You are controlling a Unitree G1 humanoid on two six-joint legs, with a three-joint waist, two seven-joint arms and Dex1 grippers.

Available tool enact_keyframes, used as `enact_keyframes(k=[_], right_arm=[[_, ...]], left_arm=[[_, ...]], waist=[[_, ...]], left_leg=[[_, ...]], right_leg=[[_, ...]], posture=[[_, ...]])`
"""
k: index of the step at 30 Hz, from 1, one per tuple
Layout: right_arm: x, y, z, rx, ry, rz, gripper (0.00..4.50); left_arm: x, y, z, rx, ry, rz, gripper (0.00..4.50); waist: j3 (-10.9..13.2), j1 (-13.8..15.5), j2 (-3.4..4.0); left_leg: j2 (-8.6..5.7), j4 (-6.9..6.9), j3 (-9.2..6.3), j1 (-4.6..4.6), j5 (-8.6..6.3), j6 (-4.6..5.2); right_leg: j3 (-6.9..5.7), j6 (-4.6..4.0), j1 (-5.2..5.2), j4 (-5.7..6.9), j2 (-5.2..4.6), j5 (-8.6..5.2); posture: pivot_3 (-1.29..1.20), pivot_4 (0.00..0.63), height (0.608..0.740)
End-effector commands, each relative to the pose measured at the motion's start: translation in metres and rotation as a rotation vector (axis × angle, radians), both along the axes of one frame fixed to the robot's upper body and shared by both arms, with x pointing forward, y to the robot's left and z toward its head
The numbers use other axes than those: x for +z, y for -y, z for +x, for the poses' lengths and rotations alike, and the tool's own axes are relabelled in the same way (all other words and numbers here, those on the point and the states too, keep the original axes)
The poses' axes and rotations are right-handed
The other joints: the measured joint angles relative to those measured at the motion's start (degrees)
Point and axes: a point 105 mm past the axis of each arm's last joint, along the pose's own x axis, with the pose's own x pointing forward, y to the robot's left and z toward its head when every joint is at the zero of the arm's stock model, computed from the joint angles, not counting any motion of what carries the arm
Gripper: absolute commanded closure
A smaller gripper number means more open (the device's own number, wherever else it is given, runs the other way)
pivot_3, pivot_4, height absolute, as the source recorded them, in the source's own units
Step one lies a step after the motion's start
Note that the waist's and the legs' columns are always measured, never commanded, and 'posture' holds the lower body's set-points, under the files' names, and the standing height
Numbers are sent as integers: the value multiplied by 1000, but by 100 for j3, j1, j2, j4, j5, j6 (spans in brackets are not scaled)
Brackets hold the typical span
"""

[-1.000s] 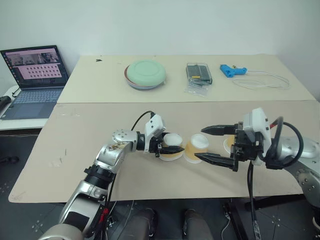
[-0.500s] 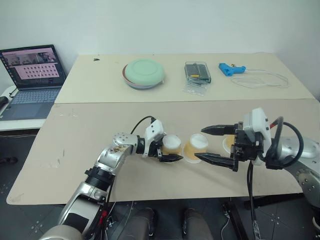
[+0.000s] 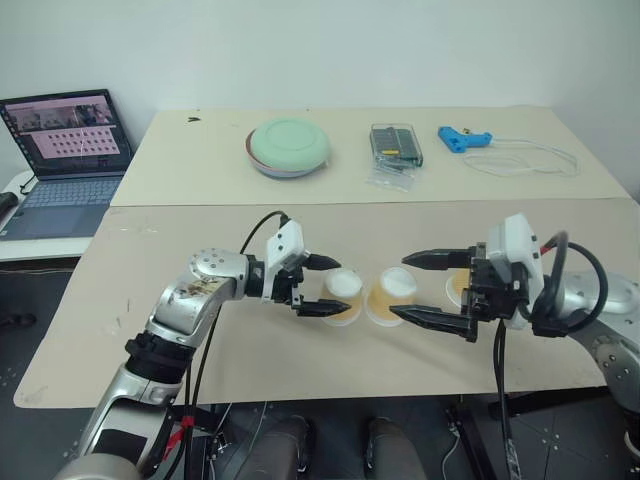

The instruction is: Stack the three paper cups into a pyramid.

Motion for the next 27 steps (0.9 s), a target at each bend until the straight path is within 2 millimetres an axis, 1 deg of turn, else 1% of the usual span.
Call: enact_keyframes(k=[1,3,6,10,11,12,15,17,18,21,24,25,27], right_arm=[[13,6,0,-19,68,1,0],[18,13,0,-54,87,-3,0],[36,29,0,-144,150,-11,0],[59,58,-7,-273,216,0,0],[62,69,-10,-312,214,6,0],[60,80,-14,-354,200,0,0],[37,109,-21,-472,127,-67,0],[18,129,-22,-570,66,-86,0],[8,136,-22,-604,38,-104,0],[-16,144,-23,-646,-20,-120,0],[-42,152,-17,-697,-58,-168,0],[-47,154,-14,-707,-65,-175,0],[-56,150,-6,-712,-68,-153,0]], left_arm=[[38,-5,-8,-35,72,-52,25],[50,-11,-13,-54,72,-62,25],[63,-21,-26,-95,35,-63,25],[64,-35,-39,-119,6,-15,25],[63,-38,-41,-119,2,2,25],[61,-42,-43,-115,-1,19,25],[61,-48,-43,-95,-6,38,25],[62,-49,-42,-87,-3,36,25],[63,-49,-42,-85,-1,35,25],[64,-47,-43,-89,2,33,25],[65,-45,-45,-93,5,32,25],[65,-45,-45,-93,6,32,25],[67,-45,-45,-91,9,32,25]], waist=[[0,-1,0],[2,-2,-1],[2,-8,1],[3,3,1],[3,8,1],[3,16,1],[3,53,1],[2,50,0],[2,40,0],[2,2,2],[1,-93,3],[1,-119,3],[1,-152,4]], left_leg=[[0,0,0,0,0,0],[0,0,0,-1,0,0],[0,0,0,-2,0,0],[1,-2,-1,-1,-1,0],[1,-2,-1,0,-1,0],[3,-2,-1,-1,-1,0],[2,-3,-1,0,-2,2],[0,-3,1,0,-2,2],[0,-2,1,2,-2,2],[0,-2,7,8,-2,1],[8,-2,8,19,-2,0],[8,-2,8,20,-2,0],[6,-3,8,20,-2,0]], right_leg=[[0,0,0,0,0,0],[0,0,-2,1,1,0],[1,0,-6,2,3,0],[1,-1,-5,2,6,0],[1,-4,-5,3,6,2],[2,-7,-5,2,6,3],[2,-8,2,1,6,2],[3,-1,4,-2,3,-1],[3,0,8,-2,1,-2],[6,2,11,3,-4,-2],[11,1,16,4,-7,-3],[11,1,16,3,-16,-3],[10,2,15,4,-19,-4]], posture=[[0,150,733],[0,150,733],[0,150,733],[0,150,733],[0,150,733],[0,150,733],[0,150,733],[0,150,733],[0,150,733],[0,150,733],[0,150,733],[0,150,733],[0,150,733]])
